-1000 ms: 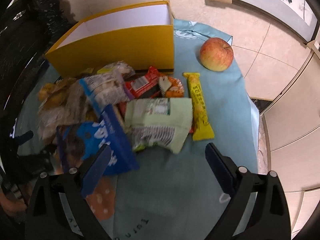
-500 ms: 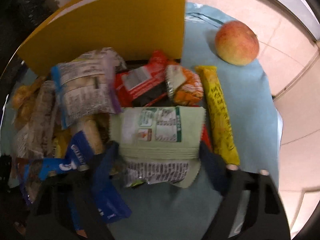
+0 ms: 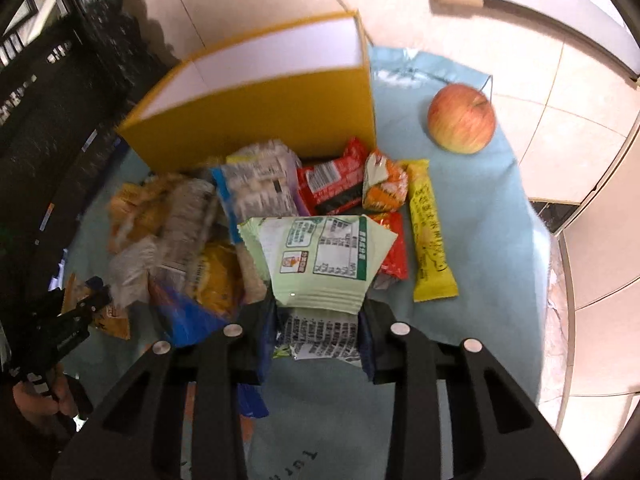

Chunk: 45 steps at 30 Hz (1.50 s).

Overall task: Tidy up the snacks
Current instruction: 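Grasp a brown paper snack bag with left tool while right tool grasps green pack, then carry both held packs into the yellow box and open both tools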

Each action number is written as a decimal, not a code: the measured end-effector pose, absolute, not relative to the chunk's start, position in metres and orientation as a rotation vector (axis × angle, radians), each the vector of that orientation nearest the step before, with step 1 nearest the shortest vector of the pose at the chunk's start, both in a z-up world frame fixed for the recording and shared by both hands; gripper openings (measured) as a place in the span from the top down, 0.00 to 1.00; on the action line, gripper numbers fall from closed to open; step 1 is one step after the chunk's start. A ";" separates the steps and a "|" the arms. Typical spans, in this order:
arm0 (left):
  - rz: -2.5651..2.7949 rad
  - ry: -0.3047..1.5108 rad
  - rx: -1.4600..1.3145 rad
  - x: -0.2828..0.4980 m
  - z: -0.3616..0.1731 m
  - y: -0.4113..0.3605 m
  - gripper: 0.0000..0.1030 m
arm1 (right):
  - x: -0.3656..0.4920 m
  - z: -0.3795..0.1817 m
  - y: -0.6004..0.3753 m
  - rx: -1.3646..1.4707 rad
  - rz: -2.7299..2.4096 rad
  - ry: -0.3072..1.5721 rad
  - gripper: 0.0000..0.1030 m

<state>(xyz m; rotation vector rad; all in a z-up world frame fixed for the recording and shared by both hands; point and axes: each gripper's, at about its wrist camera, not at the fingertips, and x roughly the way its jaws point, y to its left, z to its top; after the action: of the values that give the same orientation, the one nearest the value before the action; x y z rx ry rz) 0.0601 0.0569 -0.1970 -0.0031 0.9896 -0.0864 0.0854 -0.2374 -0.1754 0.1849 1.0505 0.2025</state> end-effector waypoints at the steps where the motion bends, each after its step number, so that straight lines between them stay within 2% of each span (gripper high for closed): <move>1: -0.086 0.985 -0.009 0.058 -0.194 0.061 0.64 | 0.081 -0.172 -0.234 0.186 0.201 1.042 0.67; 10: -0.107 0.962 -0.040 0.055 -0.178 0.077 0.70 | 0.067 -0.158 -0.240 0.203 0.198 1.038 0.67; 14: -0.134 1.036 0.014 0.052 -0.209 0.066 0.68 | 0.063 -0.165 -0.237 0.207 0.206 1.061 0.67; 16: -0.094 1.044 0.057 0.048 -0.226 0.060 0.47 | 0.060 -0.167 -0.234 0.203 0.213 1.069 0.67; 17: -0.086 1.042 0.061 0.046 -0.230 0.060 0.29 | 0.058 -0.168 -0.232 0.200 0.217 1.074 0.67; 20: -0.065 1.059 0.086 0.044 -0.244 0.057 0.11 | 0.052 -0.169 -0.227 0.186 0.230 1.083 0.66; 21: -0.061 1.068 0.105 0.043 -0.248 0.056 0.11 | 0.050 -0.169 -0.225 0.179 0.232 1.084 0.66; 23: -0.058 1.080 0.106 0.041 -0.253 0.058 0.12 | 0.048 -0.168 -0.226 0.177 0.231 1.082 0.66; 24: -0.053 1.087 0.091 0.041 -0.254 0.062 0.33 | 0.047 -0.168 -0.226 0.179 0.229 1.081 0.66; 25: -0.038 1.110 0.073 0.042 -0.257 0.067 0.49 | 0.047 -0.167 -0.227 0.179 0.224 1.079 0.66; 26: -0.053 1.119 0.006 0.043 -0.257 0.076 0.59 | 0.046 -0.167 -0.228 0.179 0.221 1.078 0.66; 36: -0.095 1.038 -0.113 0.034 -0.220 0.089 0.61 | 0.043 -0.161 -0.227 0.175 0.225 1.066 0.66; 45: -0.171 0.858 -0.050 0.042 -0.131 0.053 0.61 | 0.055 -0.119 -0.219 0.173 0.269 0.978 0.66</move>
<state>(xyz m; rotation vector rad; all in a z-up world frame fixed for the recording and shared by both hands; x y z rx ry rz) 0.0420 0.0530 -0.1312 -0.0500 0.8583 -0.1708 0.0547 -0.2186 -0.1194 0.1729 0.9783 0.2692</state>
